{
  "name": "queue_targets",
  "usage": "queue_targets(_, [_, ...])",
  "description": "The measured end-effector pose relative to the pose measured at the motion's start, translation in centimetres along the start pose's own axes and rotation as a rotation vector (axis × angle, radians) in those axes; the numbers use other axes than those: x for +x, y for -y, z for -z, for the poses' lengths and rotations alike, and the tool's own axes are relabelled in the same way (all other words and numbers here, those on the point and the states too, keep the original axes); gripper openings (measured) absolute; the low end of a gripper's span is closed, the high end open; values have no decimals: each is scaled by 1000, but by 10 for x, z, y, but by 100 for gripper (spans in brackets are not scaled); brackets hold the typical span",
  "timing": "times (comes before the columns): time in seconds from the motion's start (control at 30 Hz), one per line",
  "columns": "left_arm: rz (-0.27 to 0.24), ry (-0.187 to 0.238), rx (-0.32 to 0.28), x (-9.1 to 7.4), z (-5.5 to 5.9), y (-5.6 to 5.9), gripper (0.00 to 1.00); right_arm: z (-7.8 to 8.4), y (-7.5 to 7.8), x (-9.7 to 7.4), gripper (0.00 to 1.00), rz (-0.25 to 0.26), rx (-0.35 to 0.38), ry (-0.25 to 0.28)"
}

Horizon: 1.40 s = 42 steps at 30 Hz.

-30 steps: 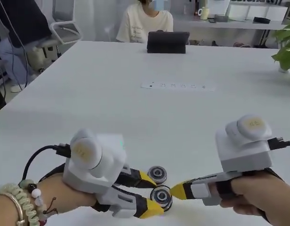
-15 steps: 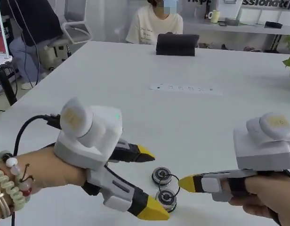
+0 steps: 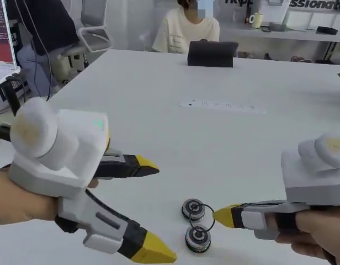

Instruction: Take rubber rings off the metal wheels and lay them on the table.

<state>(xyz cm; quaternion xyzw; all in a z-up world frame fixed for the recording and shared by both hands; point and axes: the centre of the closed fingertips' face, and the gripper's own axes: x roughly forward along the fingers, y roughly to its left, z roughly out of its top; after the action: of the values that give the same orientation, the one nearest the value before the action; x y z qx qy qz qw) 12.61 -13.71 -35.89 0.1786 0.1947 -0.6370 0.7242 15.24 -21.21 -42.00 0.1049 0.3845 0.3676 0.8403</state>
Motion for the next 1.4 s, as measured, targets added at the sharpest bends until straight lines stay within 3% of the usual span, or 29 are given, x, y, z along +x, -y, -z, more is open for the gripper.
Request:
queue_targets(0.3, [-82,-31,-36,-15,27,-1,82,-3,0,-2,0,-6,7,13])
queue_targets(0.57, [-111,-4,-92,-16,39,1,81,-5,-3,-4,0,-14,8,24])
queue_targets(0.73, [-124,-13,-101,-17,44,2,81,-6,-3,-4,0,-14,10,27])
queue_targets(0.9, [-142,7,-128,-19,46,2,80,-8,-6,-5,0,-18,13,37])
queue_targets(1.1, [-149,0,-136,-19,51,3,80,-12,-7,-7,0,-25,22,54])
queue_targets(1.4, [-183,48,-160,-22,46,-1,78,-24,-18,-8,0,-58,41,103])
